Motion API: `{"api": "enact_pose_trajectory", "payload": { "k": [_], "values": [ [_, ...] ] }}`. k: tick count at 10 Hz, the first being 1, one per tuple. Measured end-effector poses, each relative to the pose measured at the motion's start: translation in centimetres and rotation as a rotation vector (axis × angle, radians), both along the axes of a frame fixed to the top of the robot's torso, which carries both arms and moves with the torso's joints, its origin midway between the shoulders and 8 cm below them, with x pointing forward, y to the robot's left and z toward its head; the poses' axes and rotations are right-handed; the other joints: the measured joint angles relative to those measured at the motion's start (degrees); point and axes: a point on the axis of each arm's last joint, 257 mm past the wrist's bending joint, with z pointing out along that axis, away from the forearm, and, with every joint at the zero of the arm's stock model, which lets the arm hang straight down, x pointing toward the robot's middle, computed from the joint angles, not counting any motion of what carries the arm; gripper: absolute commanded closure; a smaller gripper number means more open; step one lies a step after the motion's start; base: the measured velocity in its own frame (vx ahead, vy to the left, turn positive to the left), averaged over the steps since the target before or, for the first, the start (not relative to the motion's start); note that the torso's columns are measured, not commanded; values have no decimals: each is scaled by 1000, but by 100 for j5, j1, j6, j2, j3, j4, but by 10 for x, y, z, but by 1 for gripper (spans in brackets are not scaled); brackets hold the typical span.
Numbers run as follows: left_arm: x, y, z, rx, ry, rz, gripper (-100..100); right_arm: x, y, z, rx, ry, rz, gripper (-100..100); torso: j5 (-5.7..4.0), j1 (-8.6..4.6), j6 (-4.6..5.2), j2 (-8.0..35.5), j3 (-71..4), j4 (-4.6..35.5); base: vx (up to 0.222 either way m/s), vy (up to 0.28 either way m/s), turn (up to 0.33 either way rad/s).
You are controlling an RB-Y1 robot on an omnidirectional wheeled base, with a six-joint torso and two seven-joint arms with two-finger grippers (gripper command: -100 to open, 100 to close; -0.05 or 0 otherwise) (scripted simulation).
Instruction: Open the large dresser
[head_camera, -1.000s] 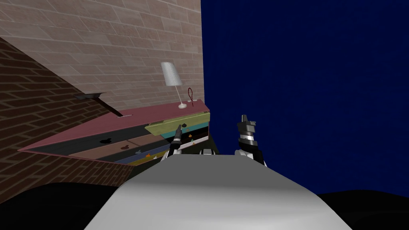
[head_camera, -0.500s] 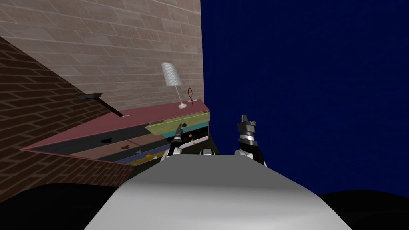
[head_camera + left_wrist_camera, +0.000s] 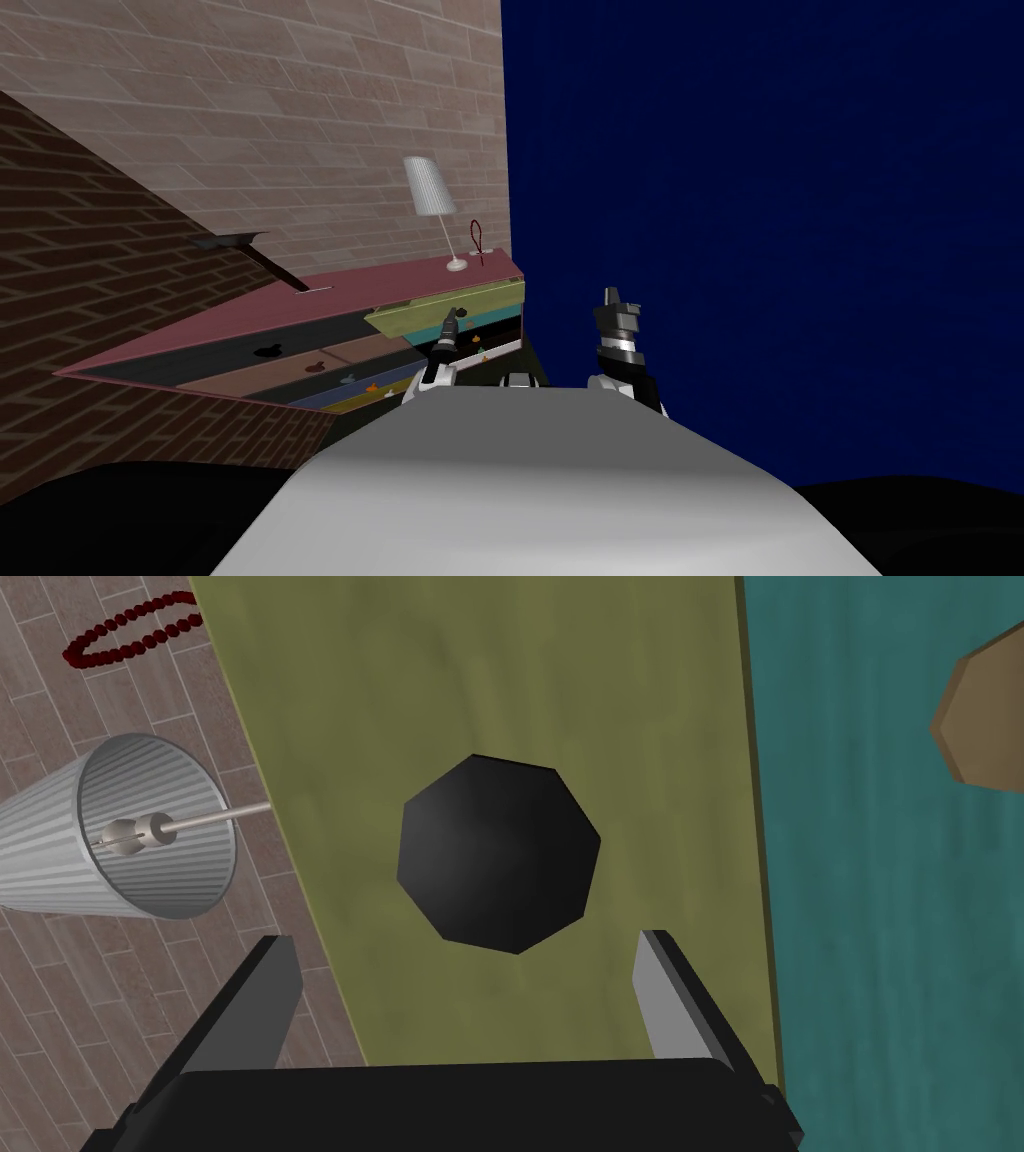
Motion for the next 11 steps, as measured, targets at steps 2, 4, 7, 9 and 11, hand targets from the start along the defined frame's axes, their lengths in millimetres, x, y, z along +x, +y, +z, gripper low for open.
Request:
{"api": "enact_pose_trajectory", "payload": {
  "k": [2,4,7,9,11],
  "values": [
    [4,1,0,-7,18,1,-100,0,0,0,0,0,0,0,0,-1,0,-2,-1,0,-12,-2,-4],
    [10,1,1,-13,37,3,-100,0,0,0,0,0,0,0,0,-1,0,-2,-1,-1,-12,-4,-4],
    [17,3,0,-22,69,6,-100,0,0,0,0,0,0,0,0,1,0,-1,0,0,-15,-2,-4],
    [21,4,-1,-25,88,7,-100,0,0,0,0,0,0,0,0,0,0,-2,-1,-1,-10,-2,-3],
    [24,5,-2,-27,105,8,-100,0,0,0,0,0,0,0,0,0,0,-2,-1,-1,-10,-3,-3]
  ]
}}
